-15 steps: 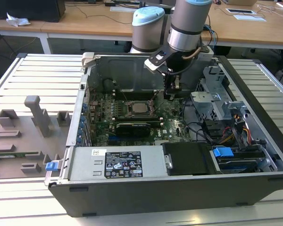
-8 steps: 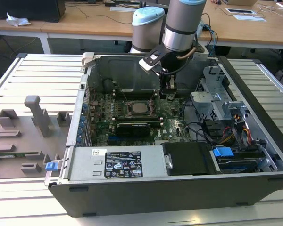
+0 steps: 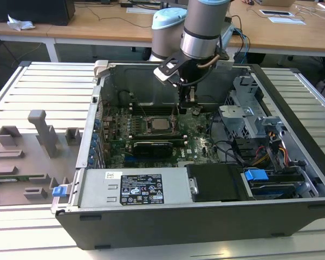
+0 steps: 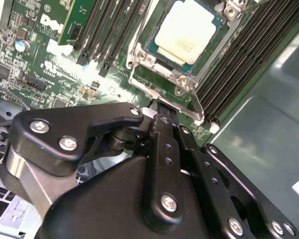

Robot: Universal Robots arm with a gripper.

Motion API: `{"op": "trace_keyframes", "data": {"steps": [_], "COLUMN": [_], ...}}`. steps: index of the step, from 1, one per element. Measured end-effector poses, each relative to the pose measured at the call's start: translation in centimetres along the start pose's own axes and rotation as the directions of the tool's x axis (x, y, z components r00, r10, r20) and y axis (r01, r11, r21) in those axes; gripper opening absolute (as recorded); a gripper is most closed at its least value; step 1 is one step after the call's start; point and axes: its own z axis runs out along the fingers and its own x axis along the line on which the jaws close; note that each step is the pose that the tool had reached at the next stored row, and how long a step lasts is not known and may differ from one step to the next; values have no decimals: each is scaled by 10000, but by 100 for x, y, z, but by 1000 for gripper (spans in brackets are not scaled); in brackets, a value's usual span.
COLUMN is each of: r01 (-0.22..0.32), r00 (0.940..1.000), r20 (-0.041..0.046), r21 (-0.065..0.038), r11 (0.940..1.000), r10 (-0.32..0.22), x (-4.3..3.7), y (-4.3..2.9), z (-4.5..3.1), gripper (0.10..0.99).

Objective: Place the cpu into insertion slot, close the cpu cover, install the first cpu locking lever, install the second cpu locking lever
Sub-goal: 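Close the cpu cover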

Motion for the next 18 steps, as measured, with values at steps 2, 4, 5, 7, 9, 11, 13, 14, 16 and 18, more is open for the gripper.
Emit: {"op": "trace_keyframes", "data": {"steps": [2, 4, 5, 7, 9, 11, 13, 14, 16, 18], "r01": [2, 1, 0, 2, 0, 0, 2, 1, 0, 1], "r00": [10000, 10000, 10000, 10000, 10000, 10000, 10000, 10000, 10000, 10000], "r20": [0, -1, 0, 0, 0, 0, 1, 0, 1, 0], "r21": [-1, -2, -2, -3, -2, -2, -2, -2, -2, -2], "r11": [10000, 10000, 10000, 10000, 10000, 10000, 10000, 10000, 10000, 10000], "r10": [-2, -1, 0, -2, 0, 0, -2, -1, 0, -1], "x": [1, 1, 1, 2, 2, 2, 3, 3, 3, 3], "y": [-39, -86, -99, -128, -159, -180, -213, -240, -266, -304], "z": [2, 4, 5, 6, 8, 10, 13, 17, 20, 24], "gripper": [106, 106, 106, 106, 106, 106, 106, 106, 106, 106]}}
